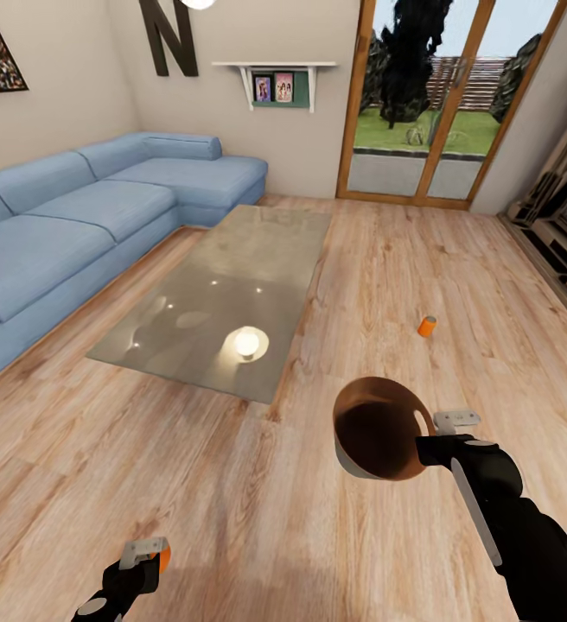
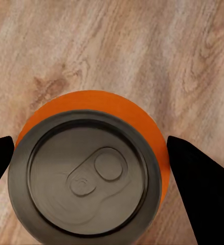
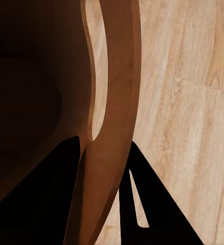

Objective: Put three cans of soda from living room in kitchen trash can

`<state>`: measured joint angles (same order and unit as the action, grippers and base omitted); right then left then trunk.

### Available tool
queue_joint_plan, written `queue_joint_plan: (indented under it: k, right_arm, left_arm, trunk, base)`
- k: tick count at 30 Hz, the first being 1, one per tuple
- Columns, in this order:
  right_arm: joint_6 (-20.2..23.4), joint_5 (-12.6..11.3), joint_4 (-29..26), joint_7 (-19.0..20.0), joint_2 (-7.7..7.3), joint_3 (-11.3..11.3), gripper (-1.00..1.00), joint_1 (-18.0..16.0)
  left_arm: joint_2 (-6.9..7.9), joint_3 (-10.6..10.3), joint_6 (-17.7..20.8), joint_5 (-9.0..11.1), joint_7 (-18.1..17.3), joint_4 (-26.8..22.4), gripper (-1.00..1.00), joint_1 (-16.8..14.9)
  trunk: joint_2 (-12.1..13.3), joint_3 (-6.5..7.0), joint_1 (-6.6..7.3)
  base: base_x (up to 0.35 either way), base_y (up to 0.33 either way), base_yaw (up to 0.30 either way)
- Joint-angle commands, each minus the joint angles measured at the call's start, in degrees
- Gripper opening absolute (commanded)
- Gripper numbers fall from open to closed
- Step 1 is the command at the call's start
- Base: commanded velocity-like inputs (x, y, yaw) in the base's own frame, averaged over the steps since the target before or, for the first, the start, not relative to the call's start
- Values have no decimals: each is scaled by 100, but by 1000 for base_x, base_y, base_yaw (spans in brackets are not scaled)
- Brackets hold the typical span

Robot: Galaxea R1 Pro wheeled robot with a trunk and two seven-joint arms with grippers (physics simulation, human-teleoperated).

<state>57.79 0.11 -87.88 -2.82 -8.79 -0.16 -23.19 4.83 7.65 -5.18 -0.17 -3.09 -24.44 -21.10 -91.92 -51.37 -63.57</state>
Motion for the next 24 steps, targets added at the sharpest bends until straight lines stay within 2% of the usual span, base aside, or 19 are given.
queue_joint_plan:
  k: [1,24]
  right_arm:
    - [-3,-37,-1,4,0,2,-100,-1]
    - [-2,-37,-1,5,0,5,-100,-1]
  left_arm:
    - [0,0,0,-1,1,1,-100,0]
    - [0,0,0,-1,1,1,-100,0]
  trunk:
    - [42,29,23]
    - [964,657,528]
  base:
    - [0,0,0]
    - [0,0,0]
